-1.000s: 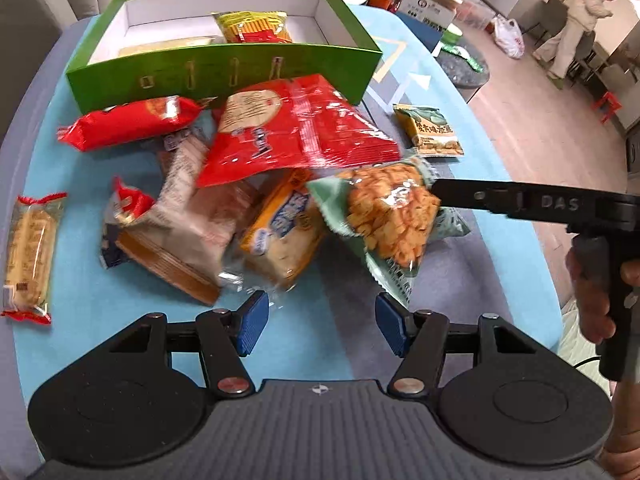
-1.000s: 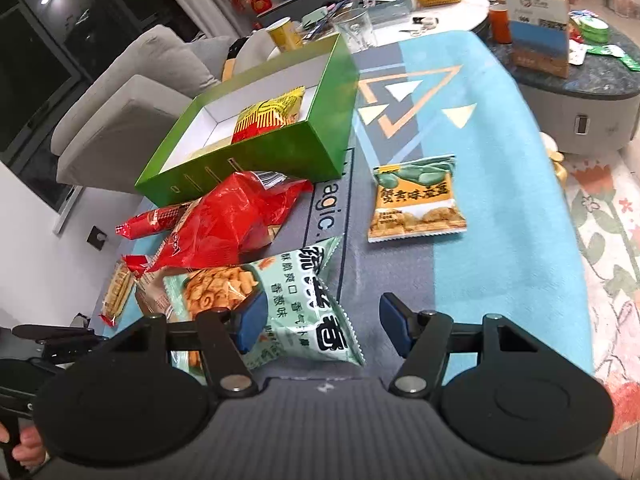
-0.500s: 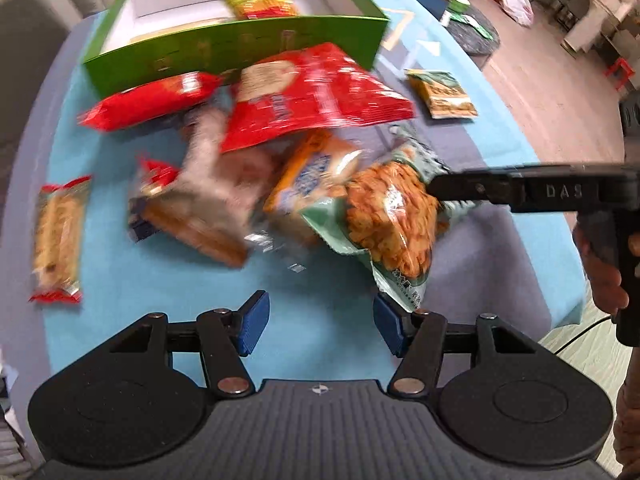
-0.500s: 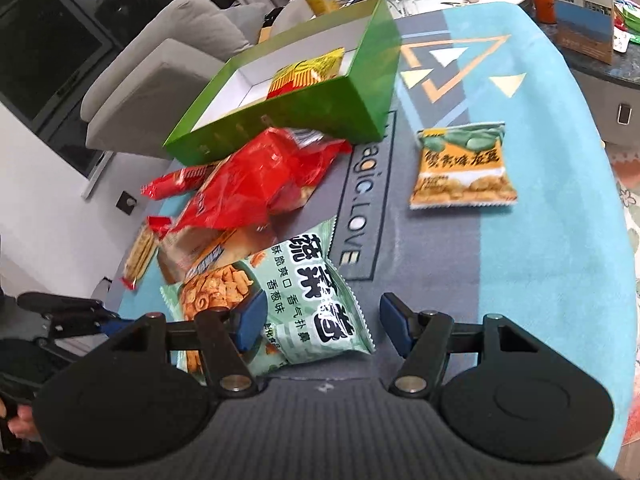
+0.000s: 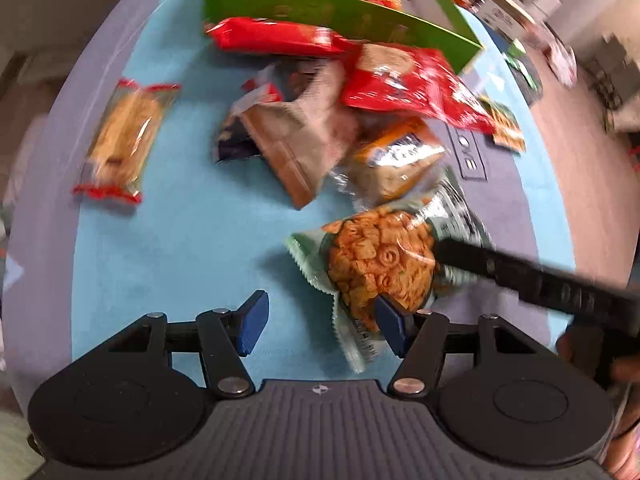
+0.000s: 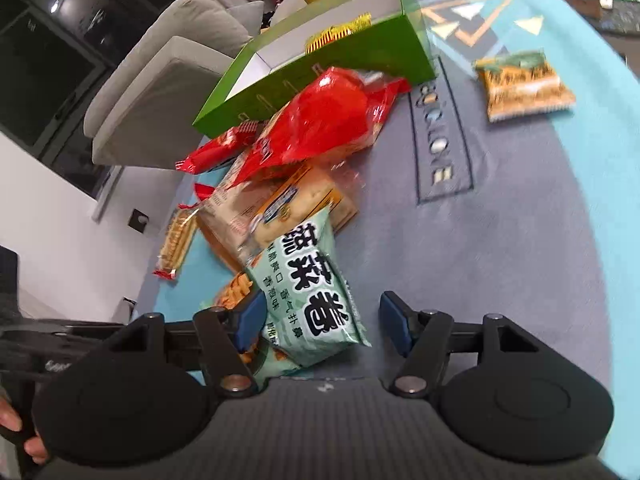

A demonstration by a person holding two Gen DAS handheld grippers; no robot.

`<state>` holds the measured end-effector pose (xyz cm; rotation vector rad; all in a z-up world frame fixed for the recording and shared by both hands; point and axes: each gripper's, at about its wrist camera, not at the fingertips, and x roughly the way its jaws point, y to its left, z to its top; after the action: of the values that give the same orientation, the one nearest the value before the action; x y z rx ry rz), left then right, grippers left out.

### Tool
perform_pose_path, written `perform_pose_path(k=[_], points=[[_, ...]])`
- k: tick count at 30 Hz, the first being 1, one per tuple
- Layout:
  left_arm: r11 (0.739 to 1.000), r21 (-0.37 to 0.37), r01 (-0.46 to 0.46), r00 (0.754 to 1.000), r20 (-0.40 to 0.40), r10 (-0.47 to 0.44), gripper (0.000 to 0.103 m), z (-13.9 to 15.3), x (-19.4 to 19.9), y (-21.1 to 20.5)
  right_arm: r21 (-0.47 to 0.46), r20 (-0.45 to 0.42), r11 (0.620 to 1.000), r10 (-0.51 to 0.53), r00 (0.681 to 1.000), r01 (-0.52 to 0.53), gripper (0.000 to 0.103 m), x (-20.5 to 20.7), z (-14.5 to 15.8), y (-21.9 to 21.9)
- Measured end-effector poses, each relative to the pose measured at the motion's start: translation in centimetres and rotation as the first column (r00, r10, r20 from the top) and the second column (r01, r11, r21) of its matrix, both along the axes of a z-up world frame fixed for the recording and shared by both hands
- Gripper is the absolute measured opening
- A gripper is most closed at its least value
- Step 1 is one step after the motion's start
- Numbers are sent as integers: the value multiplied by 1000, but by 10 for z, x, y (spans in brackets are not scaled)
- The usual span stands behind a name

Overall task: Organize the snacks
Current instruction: 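Return the left tool to the pile and grasp the green-and-white snack bag, then carry the green snack bag into the box and open the left gripper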

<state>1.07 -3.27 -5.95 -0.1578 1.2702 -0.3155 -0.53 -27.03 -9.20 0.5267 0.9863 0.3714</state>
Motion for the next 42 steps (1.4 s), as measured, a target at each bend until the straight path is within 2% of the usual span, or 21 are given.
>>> perform_pose_path(k=[4,6,8,12,14,15,17,19,23,30,42], points=[[999,-38,-13,1000,13,13,57,4,-3,7,2,-26,998,66,997,-66,69,-3,3,8],[999,-37,15,1000,23,-14,63,4,-3,2,-47,-2,995,92,996,-92,69,-5,8,11],[999,-36,31,999,30,-30,63,0,-3,-4,-108,31,990,93,995,-90,69,-4,13,10],[997,-58,54,998,44,-52,62,-5,0,-9,-84,17,992,97,995,-95,69,1,10,6],[995,-75,72,996,62,-67,58,-5,0,-10,-61,5,994,86,996,-86,69,2,6,4],[993,-85,82,994,76,-76,51,-4,0,-10,-47,2,996,81,997,-81,68,1,4,3],[990,-99,98,992,92,-89,47,-4,-1,-11,-10,5,996,88,996,-88,57,1,4,4],[989,-93,118,987,118,-107,44,-1,-3,-13,-12,18,994,107,994,-107,54,2,8,8],[987,-75,144,976,173,-129,42,9,-4,-17,-47,59,992,122,991,-119,54,1,18,14],[982,-73,172,954,262,-148,42,40,7,-19,-10,116,996,84,990,-83,54,15,42,4],[984,-31,177,920,360,-154,42,84,68,-24,-17,218,999,45,975,-43,54,78,80,8]])
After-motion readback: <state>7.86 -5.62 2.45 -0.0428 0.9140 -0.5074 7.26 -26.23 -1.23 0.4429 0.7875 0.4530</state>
